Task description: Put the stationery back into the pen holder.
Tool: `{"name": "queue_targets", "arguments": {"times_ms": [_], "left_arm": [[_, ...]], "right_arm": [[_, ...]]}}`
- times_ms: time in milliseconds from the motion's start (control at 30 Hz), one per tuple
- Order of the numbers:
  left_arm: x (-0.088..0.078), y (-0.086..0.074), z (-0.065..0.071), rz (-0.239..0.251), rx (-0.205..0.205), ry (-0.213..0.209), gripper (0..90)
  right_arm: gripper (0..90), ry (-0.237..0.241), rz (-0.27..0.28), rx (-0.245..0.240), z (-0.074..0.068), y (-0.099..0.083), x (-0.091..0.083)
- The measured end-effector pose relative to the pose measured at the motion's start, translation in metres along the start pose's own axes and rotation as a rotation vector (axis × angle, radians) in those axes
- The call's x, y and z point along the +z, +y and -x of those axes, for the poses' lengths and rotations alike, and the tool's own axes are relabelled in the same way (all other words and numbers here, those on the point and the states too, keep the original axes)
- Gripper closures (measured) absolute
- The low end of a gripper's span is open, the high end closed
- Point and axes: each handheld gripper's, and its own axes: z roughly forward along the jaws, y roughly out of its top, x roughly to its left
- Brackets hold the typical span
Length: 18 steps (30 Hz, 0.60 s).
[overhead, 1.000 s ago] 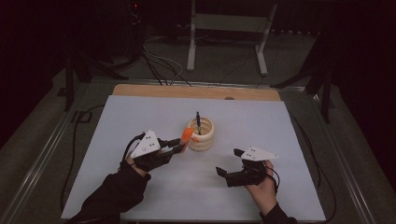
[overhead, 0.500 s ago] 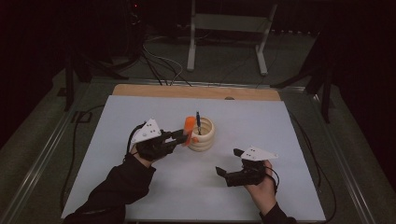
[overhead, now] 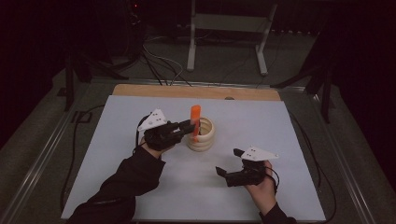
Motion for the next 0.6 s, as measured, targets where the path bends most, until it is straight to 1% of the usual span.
{"name": "queue_targets", "arguments": {"times_ms": [33,67,100,200,233,300,467,600], "left_arm": [[0.004,0.000,-0.003,0.010,-0.019,-0.002,76.5],[0.004,0.000,-0.003,0.010,-0.019,-0.002,76.6],[0.008,0.000,-0.005,0.018,-0.038,0.001,76.5],[0.012,-0.001,-0.008,0.022,-0.047,0.010,76.5],[0.017,-0.002,-0.010,0.025,-0.059,0.018,76.5],[0.019,-0.003,-0.011,0.024,-0.060,0.018,76.6],[0.028,-0.008,-0.016,0.023,-0.077,0.039,76.5],[0.035,-0.011,-0.020,0.031,-0.103,0.050,76.5]], "right_arm": [[2.2,0.001,0.000,0.000,0.000,0.000,0.000],[2.2,0.002,-0.001,0.003,0.000,0.000,0.000],[2.2,0.001,-0.003,0.002,0.000,0.000,0.000],[2.2,0.001,-0.003,0.002,0.000,0.000,0.000],[2.2,0.001,-0.002,0.001,0.000,0.000,0.000],[2.3,0.000,0.000,0.001,0.000,0.000,0.000],[2.2,0.002,0.010,0.001,0.000,0.001,-0.001],[2.2,0.004,0.008,0.007,0.000,0.001,-0.002]]}}
